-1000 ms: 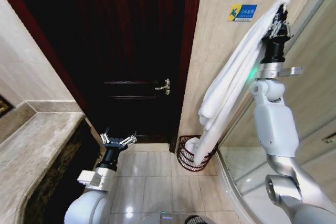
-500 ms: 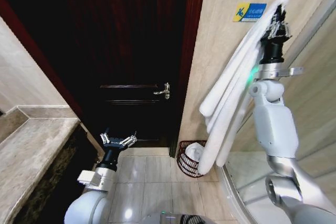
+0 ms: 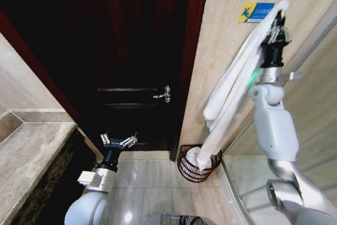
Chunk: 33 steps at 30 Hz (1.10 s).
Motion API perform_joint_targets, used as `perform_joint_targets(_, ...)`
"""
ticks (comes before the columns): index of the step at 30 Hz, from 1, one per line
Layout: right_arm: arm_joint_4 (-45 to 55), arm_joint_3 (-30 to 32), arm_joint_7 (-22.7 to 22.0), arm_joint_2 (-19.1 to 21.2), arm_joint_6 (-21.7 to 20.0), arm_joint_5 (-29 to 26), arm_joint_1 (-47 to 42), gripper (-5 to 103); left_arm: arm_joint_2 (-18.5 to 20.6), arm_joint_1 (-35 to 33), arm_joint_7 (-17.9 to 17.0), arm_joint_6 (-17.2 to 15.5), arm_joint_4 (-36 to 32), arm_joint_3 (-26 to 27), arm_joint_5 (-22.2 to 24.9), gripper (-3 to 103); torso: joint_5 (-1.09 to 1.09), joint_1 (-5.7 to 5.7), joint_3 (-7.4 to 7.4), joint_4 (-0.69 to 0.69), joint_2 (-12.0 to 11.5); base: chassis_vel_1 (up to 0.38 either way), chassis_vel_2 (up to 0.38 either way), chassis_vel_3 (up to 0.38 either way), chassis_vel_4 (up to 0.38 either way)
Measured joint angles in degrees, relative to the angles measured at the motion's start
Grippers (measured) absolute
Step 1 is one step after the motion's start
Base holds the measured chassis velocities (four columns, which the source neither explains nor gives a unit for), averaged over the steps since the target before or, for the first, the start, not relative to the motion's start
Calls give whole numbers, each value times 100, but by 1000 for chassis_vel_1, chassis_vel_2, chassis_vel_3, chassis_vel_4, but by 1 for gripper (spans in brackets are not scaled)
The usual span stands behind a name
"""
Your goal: Discard the used towel into the hamper.
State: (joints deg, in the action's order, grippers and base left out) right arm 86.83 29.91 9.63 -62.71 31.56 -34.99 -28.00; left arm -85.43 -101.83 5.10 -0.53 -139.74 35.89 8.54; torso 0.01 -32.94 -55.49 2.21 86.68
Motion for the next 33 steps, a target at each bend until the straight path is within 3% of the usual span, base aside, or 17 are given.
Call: perform_joint_targets(33,-737,242,625,-744,955,260,-1862,2,0,0,0,0,0,0,0,100,0,0,0,-1,1,0,0,0,0)
